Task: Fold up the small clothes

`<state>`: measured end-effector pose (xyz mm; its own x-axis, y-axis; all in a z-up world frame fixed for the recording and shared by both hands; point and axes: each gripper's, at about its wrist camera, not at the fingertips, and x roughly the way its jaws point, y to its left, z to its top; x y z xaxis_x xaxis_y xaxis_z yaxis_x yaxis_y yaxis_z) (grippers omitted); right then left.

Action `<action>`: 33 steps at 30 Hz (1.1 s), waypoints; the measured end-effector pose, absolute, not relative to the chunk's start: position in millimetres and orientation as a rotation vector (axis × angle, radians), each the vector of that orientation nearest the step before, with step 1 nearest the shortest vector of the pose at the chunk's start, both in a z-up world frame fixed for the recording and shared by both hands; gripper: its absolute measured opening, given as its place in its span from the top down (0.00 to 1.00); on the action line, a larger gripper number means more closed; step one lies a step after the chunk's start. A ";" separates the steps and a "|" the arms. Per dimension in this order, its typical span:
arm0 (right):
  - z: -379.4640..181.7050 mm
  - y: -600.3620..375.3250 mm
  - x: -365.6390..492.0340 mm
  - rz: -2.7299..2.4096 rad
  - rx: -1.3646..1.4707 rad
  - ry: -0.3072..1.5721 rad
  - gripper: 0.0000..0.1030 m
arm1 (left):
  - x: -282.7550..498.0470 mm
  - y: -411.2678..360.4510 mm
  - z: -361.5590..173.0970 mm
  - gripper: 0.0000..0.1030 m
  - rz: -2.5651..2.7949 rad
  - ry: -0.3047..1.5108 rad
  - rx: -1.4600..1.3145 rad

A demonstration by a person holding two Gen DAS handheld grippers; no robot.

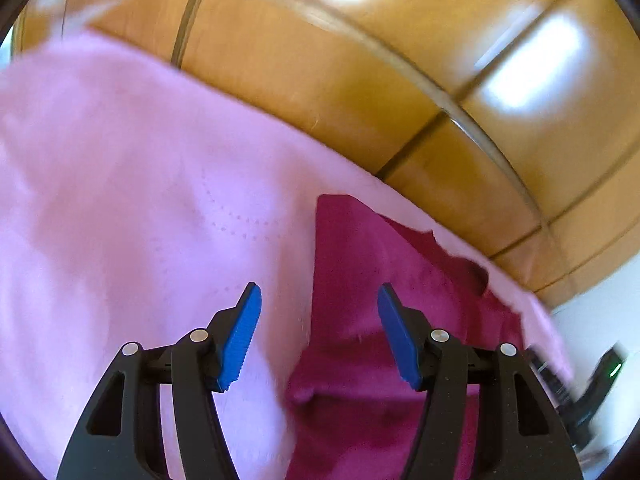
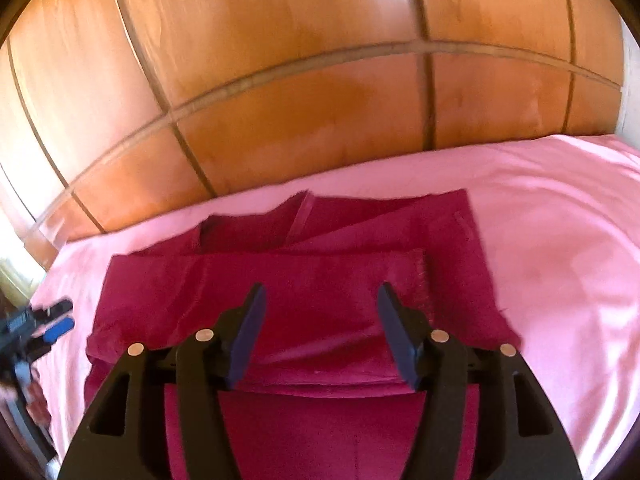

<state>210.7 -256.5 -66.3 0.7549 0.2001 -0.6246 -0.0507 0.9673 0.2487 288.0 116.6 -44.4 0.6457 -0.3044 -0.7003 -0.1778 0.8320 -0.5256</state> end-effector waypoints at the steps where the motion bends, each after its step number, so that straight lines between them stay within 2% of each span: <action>1: -69.3 -255.8 213.4 0.135 0.225 0.712 0.44 | 298.4 122.0 -49.7 0.42 -0.094 0.895 -0.645; 10: -82.2 -255.0 219.9 0.120 0.202 0.743 0.40 | 359.3 123.7 -82.3 0.42 -0.184 0.985 -0.807; 11: -83.6 -254.4 220.2 0.120 0.197 0.745 0.39 | 362.6 120.3 -84.1 0.55 -0.196 0.981 -0.817; 12: -85.5 -253.8 219.7 0.119 0.187 0.746 0.39 | 364.3 117.5 -83.4 0.75 -0.217 0.975 -0.817; 13: -86.5 -252.3 219.9 0.118 0.179 0.747 0.39 | 366.1 110.7 -78.9 0.80 -0.231 0.959 -0.793; 14: -86.9 -250.7 220.3 0.116 0.168 0.746 0.39 | 363.3 106.2 -72.3 0.90 -0.237 0.929 -0.767; 15: -86.6 -249.6 221.0 0.115 0.162 0.743 0.39 | 358.7 101.7 -63.8 0.91 -0.249 0.888 -0.734; 19: -91.1 -239.1 224.9 0.109 0.121 0.738 0.35 | 343.8 76.1 -34.8 0.92 -0.197 0.777 -0.472; 22: -103.6 -225.0 232.0 0.080 0.032 0.743 0.27 | 356.1 62.1 -55.1 0.92 -0.083 0.874 -0.309; 24: -105.1 -222.7 235.1 0.072 0.014 0.745 0.26 | 362.3 58.6 -69.6 0.83 -0.035 0.932 -0.263; 31: -97.1 -227.2 228.9 0.075 0.036 0.741 0.24 | 288.9 34.5 -34.0 0.78 -0.113 0.764 -0.153; 32: -93.1 -227.9 221.7 0.090 0.053 0.728 0.24 | 278.8 28.5 -32.4 0.74 -0.138 0.753 -0.137; 33: -91.1 -226.4 217.6 0.101 0.061 0.724 0.23 | 268.1 21.2 -33.1 0.62 -0.162 0.750 -0.106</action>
<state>217.6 -226.4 -91.1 0.7447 0.1129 -0.6578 -0.0707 0.9934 0.0904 268.1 21.2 -33.1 0.7201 -0.1840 -0.6691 0.1086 0.9822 -0.1532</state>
